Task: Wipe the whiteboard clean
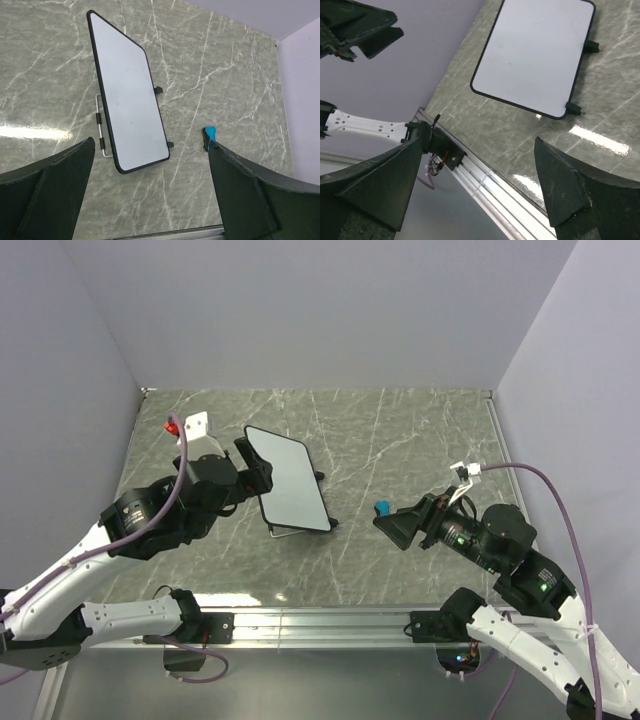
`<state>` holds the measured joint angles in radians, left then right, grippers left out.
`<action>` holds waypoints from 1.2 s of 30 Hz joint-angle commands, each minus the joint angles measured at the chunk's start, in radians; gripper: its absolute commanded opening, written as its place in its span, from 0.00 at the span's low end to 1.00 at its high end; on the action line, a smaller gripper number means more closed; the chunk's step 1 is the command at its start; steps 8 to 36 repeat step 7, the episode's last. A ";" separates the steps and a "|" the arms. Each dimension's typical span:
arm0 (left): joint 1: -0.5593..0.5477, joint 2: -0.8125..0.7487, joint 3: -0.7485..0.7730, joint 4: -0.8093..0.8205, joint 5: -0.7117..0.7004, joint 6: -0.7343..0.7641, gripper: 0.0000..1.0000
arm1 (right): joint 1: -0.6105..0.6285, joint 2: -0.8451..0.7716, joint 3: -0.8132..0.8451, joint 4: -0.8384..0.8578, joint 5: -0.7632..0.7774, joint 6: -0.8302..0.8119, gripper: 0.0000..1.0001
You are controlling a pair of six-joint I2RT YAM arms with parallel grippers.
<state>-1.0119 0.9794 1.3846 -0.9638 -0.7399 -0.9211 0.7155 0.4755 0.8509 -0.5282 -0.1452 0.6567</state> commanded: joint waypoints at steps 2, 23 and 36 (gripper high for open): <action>0.003 0.030 0.065 -0.001 -0.038 0.028 0.99 | 0.002 -0.008 0.024 0.011 0.041 -0.012 0.99; 0.004 0.039 0.062 0.105 -0.064 0.167 1.00 | 0.002 -0.006 0.065 -0.001 0.048 -0.037 0.99; 0.004 0.039 0.062 0.105 -0.064 0.167 1.00 | 0.002 -0.006 0.065 -0.001 0.048 -0.037 0.99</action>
